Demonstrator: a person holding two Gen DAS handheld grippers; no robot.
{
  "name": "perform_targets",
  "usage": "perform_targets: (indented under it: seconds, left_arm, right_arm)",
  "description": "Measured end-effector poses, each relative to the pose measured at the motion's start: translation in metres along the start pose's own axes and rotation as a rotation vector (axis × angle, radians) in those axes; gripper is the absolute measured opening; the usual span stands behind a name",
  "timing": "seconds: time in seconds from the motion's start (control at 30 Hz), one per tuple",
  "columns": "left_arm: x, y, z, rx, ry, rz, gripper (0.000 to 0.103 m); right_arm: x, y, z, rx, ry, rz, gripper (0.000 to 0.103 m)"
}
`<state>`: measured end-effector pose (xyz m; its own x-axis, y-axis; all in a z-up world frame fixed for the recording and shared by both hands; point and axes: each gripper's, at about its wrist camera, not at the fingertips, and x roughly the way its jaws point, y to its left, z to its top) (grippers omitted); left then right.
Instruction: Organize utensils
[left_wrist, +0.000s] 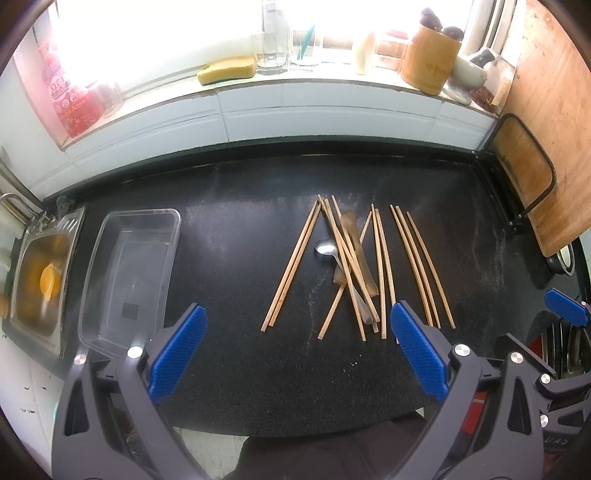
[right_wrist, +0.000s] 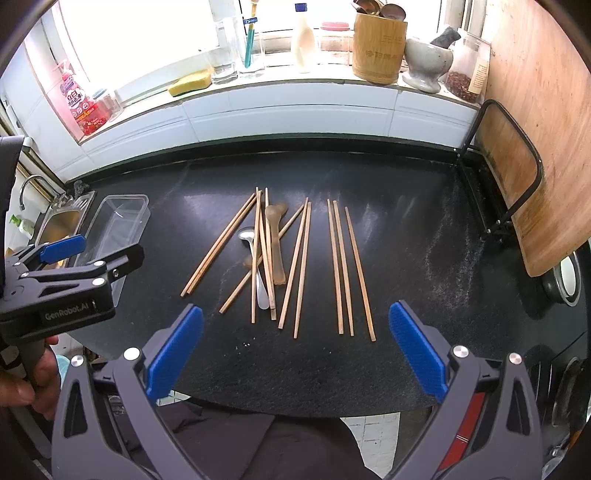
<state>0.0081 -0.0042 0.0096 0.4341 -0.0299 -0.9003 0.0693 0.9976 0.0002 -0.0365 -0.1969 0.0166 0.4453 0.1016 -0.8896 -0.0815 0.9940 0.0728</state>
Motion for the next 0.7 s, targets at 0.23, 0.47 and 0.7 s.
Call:
perform_targets:
  seconds: [0.23,0.47,0.7]
  left_arm:
    - [-0.0003,-0.0002,0.0002,-0.001,0.0,-0.002,0.097]
    - [-0.0004,0.0006,-0.0009,0.0,0.003,-0.003,0.097]
    - [0.0018,-0.0001,-0.0013,0.005,0.01,-0.001,0.097]
  right_arm:
    - [-0.0004,-0.0001,0.0002,0.001,0.0,0.001,0.098]
    - [-0.0012,0.0003,-0.0008,0.002,-0.001,0.003,0.098]
    - [-0.0009,0.0017,-0.0005,0.009,0.0,0.007,0.098]
